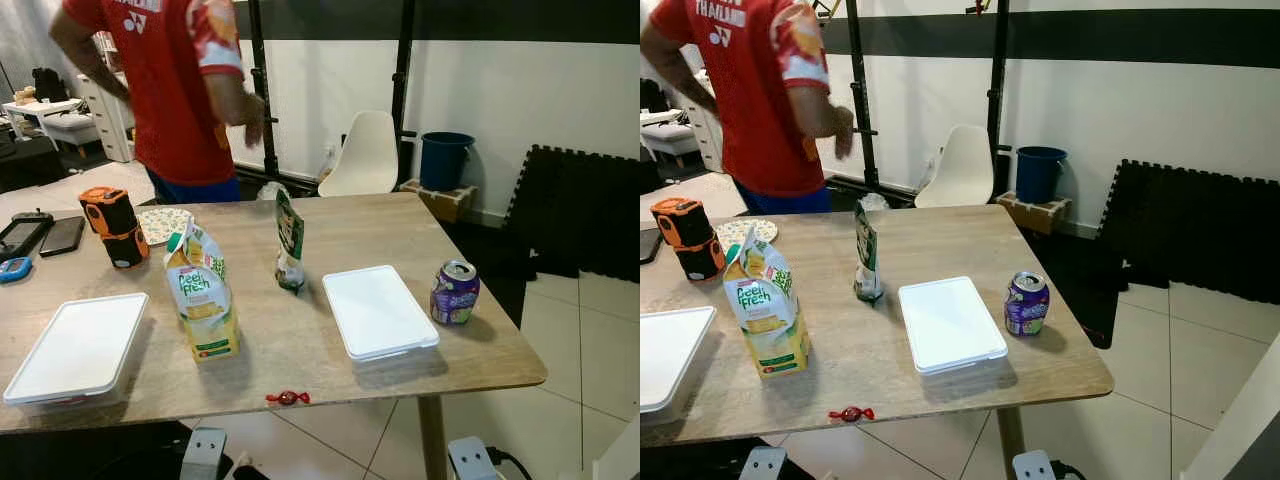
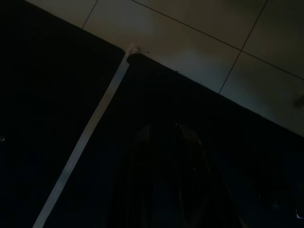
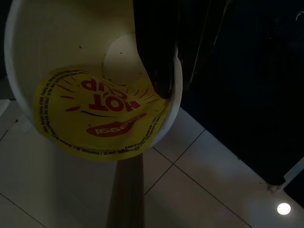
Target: Restocking fridge
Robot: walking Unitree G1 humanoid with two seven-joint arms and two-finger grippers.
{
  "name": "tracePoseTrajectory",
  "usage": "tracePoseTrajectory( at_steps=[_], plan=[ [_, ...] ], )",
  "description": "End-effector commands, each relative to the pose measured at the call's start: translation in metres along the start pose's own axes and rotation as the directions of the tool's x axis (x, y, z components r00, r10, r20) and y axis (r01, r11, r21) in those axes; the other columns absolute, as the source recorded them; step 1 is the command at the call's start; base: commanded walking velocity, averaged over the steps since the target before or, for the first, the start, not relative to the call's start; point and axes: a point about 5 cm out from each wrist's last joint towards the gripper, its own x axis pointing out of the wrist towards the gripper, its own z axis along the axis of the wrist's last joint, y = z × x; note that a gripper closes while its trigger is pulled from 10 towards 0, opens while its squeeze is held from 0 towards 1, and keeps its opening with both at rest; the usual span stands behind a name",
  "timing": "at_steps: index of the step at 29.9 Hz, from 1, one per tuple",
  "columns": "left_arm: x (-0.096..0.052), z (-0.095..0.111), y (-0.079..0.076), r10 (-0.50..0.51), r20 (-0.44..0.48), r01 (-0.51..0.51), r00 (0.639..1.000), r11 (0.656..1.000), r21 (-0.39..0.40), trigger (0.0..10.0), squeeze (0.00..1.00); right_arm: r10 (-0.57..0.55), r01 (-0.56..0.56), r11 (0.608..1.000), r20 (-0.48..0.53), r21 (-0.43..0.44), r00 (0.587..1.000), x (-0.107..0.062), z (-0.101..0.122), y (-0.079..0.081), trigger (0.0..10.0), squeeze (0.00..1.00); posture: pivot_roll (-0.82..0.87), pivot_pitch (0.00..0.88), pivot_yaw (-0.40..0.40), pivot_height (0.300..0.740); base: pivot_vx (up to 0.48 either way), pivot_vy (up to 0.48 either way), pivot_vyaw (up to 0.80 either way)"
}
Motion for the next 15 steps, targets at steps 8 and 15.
tracePoseTrajectory(
  at_steps=[8,15],
  plan=[
    [0.0004,-0.0016,-0.0041,-0.012,-0.014,0.012,1.000,1.000,0.009,10.0,0.00,-0.005,0.005,1.000,-0.021,0.020,1.000,-0.0010,-0.0050,0.0007,10.0,0.00,0.03,0.043,0.023,0.740,0.000,0.000,0.00],
    [0.0004,-0.0025,-0.0052,-0.014,-0.018,0.014,1.000,1.000,0.012,10.0,0.00,-0.008,0.009,1.000,-0.023,0.023,1.000,-0.0012,-0.0056,-0.0004,10.0,0.00,0.03,0.046,0.021,0.740,0.000,0.000,0.00]
  ],
)
